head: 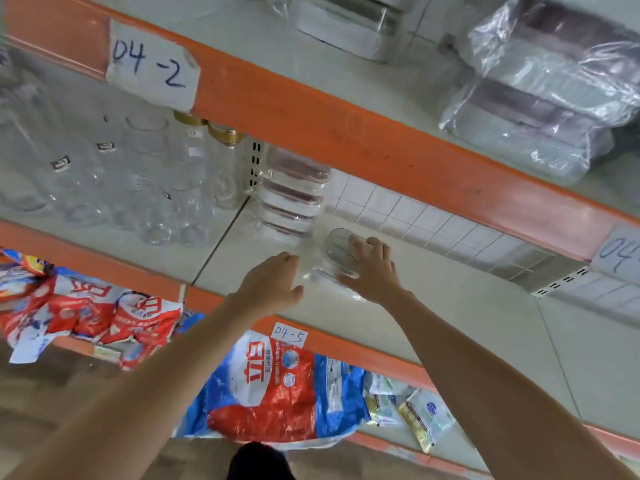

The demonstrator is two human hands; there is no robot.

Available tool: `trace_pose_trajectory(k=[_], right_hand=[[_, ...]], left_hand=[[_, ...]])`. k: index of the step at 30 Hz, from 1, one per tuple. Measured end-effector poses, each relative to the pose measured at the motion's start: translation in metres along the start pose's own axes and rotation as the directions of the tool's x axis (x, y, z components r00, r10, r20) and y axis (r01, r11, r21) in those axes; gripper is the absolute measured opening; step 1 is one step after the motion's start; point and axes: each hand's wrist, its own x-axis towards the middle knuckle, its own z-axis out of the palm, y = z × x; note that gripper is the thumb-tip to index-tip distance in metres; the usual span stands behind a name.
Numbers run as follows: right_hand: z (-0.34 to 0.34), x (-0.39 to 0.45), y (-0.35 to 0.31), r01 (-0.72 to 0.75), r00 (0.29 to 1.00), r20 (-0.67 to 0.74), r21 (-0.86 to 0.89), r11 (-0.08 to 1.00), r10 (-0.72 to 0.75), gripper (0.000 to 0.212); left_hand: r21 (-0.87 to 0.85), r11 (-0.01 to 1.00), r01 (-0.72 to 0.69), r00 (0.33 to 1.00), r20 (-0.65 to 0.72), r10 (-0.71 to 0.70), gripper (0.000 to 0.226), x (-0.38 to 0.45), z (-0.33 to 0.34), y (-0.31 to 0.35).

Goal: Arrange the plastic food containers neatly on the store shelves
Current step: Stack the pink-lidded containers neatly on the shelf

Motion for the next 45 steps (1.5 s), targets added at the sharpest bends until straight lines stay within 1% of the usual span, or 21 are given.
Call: trace_pose_trajectory(k=[3,5,8,11,13,15,16,19,20,23,24,25,26,28,29,31,33,36,38,42,45], right_hand=[[-0.002,-0.036,-0.011,0.02,0.999,0.049,-0.067,0.998,-0.017,0.08],[-0.005,-0.055,-0.017,0.043,0.993,0.11,-0.105,0.993,-0.031,0.079],[-0.014,-0.068,-0.024,0.055,0.985,0.17,-0.1,0.994,-0.038,0.076],[-0.022,-0.078,-0.03,0.016,0.989,0.146,-0.059,0.998,-0.007,0.072],[-0.026,-0.089,-0.028,-0.044,0.993,0.104,-0.033,0.999,0.047,0.073],[-0.03,-0.102,-0.019,-0.115,0.99,0.081,0.006,0.993,0.114,0.076],[-0.032,-0.108,-0.01,-0.145,0.986,0.084,0.012,0.989,0.143,0.08],[-0.035,-0.127,0.019,-0.199,0.972,0.117,-0.057,0.978,0.204,0.094],[-0.034,-0.133,0.028,-0.203,0.971,0.106,-0.09,0.975,0.212,0.095],[-0.03,-0.148,0.047,-0.231,0.968,0.079,-0.1,0.968,0.24,0.095],[-0.029,-0.151,0.051,-0.245,0.963,0.09,-0.089,0.965,0.253,0.095],[-0.027,-0.154,0.054,-0.254,0.96,0.101,-0.084,0.964,0.262,0.095],[-0.026,-0.156,0.056,-0.258,0.958,0.108,-0.084,0.962,0.266,0.095],[-0.023,-0.158,0.057,-0.263,0.955,0.118,-0.088,0.961,0.272,0.094],[-0.022,-0.159,0.057,-0.262,0.954,0.123,-0.091,0.961,0.272,0.093],[-0.021,-0.16,0.056,-0.26,0.952,0.142,-0.092,0.961,0.271,0.091],[-0.02,-0.161,0.055,-0.259,0.948,0.168,-0.079,0.963,0.269,0.088],[-0.022,-0.162,0.055,-0.267,0.944,0.185,-0.062,0.962,0.274,0.088],[-0.025,-0.16,0.056,-0.267,0.947,0.169,-0.061,0.962,0.273,0.089],[-0.032,-0.158,0.058,-0.25,0.958,0.125,-0.068,0.966,0.257,0.089],[-0.034,-0.162,0.056,-0.244,0.961,0.121,-0.055,0.968,0.249,0.092]], left_hand=[[-0.047,0.998,0.039,0.999,0.016,-0.038,0.032,-0.019,-0.005,0.004],[-0.08,0.994,0.069,0.997,0.046,-0.066,0.032,-0.028,-0.009,0.008],[-0.116,0.99,0.082,0.995,0.069,-0.074,0.03,-0.035,-0.014,0.017],[-0.117,0.99,0.075,0.996,0.065,-0.068,0.025,-0.037,-0.015,0.029],[-0.082,0.995,0.057,0.995,0.085,-0.05,0.031,-0.033,-0.01,0.036],[-0.053,0.998,0.015,0.993,0.116,-0.009,0.043,-0.023,-0.004,0.041],[-0.035,0.999,-0.017,0.99,0.138,0.021,0.053,-0.017,0.0,0.044],[0.112,0.98,-0.164,0.957,0.259,0.131,0.097,0.004,0.015,0.058],[0.169,0.964,-0.206,0.945,0.292,0.15,0.107,0.01,0.02,0.064],[0.306,0.914,-0.265,0.921,0.362,0.146,0.125,0.025,0.036,0.078],[0.359,0.889,-0.284,0.917,0.372,0.143,0.125,0.025,0.041,0.08],[0.406,0.866,-0.292,0.922,0.36,0.142,0.12,0.025,0.046,0.082],[0.434,0.855,-0.285,0.934,0.328,0.145,0.111,0.022,0.051,0.083],[0.43,0.867,-0.251,0.956,0.25,0.153,0.09,0.018,0.058,0.082],[0.421,0.876,-0.233,0.964,0.219,0.151,0.085,0.016,0.06,0.082],[0.419,0.884,-0.208,0.972,0.187,0.14,0.088,0.014,0.058,0.079],[0.421,0.879,-0.222,0.971,0.175,0.162,0.093,0.013,0.054,0.077],[0.42,0.873,-0.247,0.966,0.176,0.189,0.083,0.014,0.055,0.079],[0.432,0.868,-0.246,0.967,0.173,0.188,0.079,0.015,0.055,0.081],[0.464,0.847,-0.26,0.965,0.147,0.216,0.079,0.013,0.048,0.08],[0.482,0.826,-0.291,0.956,0.19,0.226,0.078,0.004,0.038,0.074]])
